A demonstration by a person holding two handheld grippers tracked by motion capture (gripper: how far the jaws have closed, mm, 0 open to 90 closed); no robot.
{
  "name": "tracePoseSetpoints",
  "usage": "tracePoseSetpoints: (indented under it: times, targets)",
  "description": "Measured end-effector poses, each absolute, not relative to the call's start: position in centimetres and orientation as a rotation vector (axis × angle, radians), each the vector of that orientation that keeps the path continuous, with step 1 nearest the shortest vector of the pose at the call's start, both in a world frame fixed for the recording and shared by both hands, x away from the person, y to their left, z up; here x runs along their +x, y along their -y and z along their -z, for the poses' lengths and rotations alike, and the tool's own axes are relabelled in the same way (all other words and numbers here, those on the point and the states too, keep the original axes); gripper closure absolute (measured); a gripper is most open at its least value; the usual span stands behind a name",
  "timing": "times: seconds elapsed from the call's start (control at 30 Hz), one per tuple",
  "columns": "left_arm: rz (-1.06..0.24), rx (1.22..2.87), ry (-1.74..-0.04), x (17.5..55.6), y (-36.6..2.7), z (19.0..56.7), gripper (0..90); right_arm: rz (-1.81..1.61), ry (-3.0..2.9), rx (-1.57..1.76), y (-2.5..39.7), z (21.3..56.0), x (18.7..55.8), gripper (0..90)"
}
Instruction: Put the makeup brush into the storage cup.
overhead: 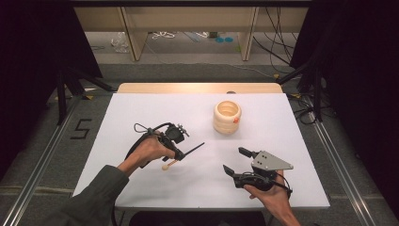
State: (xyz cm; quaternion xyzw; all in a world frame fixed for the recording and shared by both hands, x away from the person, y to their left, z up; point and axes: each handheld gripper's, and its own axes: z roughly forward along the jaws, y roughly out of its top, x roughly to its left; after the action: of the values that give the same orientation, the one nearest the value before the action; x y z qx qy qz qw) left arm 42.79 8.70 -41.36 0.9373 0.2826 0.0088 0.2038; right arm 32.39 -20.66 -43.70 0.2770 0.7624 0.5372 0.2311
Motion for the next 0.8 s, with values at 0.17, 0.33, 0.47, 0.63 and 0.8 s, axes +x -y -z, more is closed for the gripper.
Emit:
tracePoseSetpoints:
  times: [0.17,0.33,0.47,0.63,0.8]
  targets:
    - [-0.012,2.616,-0.769,42.2,-8.3,41.2,83.2,-1.471,-2.100,0.737,20.4,43.8,32.4,21.4]
    - [0.019,2.638,-0.723,41.8,-7.8,41.0,83.1,-1.435,-2.122,0.710,20.2,43.6,32.1,21.9]
    - [0.031,2.639,-0.707,41.6,-7.4,40.9,83.2,-1.430,-2.117,0.672,19.8,43.7,32.1,21.9]
    - [0.041,2.642,-0.696,41.4,-7.3,40.9,83.2,-1.399,-2.124,0.627,19.6,43.6,31.9,22.0]
    - [0.047,2.644,-0.678,41.2,-7.1,40.6,83.2,-1.357,-2.149,0.573,19.4,43.5,31.8,22.5]
